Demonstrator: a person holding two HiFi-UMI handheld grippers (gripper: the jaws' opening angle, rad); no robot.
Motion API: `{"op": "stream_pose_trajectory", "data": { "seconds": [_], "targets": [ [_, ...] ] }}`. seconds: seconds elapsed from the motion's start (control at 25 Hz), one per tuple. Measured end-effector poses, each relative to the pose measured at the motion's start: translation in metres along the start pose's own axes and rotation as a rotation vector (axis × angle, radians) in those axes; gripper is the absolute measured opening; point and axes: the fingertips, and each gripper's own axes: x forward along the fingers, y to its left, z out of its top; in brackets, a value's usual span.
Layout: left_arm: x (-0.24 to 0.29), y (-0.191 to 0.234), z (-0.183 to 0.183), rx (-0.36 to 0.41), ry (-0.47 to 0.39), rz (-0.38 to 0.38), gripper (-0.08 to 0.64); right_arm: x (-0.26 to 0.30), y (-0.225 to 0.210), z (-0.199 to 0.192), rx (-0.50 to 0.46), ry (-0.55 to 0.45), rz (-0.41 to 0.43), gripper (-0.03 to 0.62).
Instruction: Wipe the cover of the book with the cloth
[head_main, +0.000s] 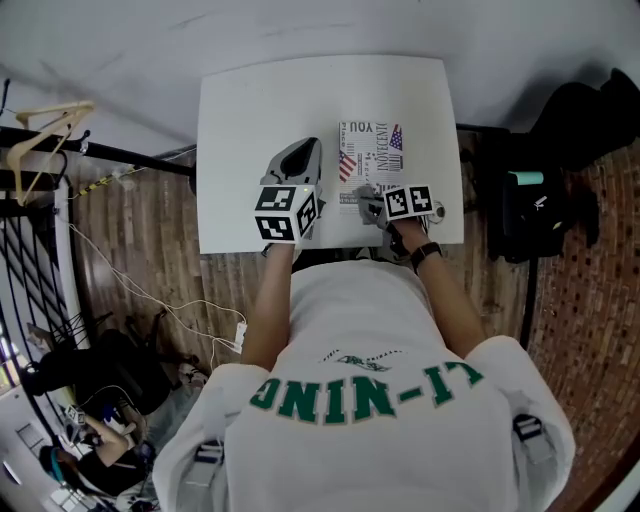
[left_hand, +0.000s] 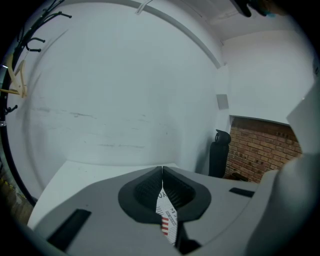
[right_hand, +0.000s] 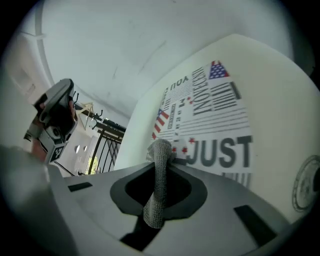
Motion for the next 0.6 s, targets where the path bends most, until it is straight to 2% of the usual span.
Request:
{"op": "stream_pose_trajectory", "data": {
  "seconds": [0.2,0.4,0.6],
  "targets": [
    [0.021,-0.02,0.003,0.02,0.013,-0.076,0.017,-0.052,-0.051,0.0,0.117,-0.111,-0.078,0.044],
    [0.04,-0.037,0.007,0.038,0.02,-0.136,0.017,-0.072,-0.071,-0.005,0.183,-0.178,-0.116,0.044],
    [0.047,-0.041,0.015,0.051,0.008,-0.16,0.017,-0.072,-0.07,0.0,0.153,-0.173,-0.163,0.045]
  ]
}}
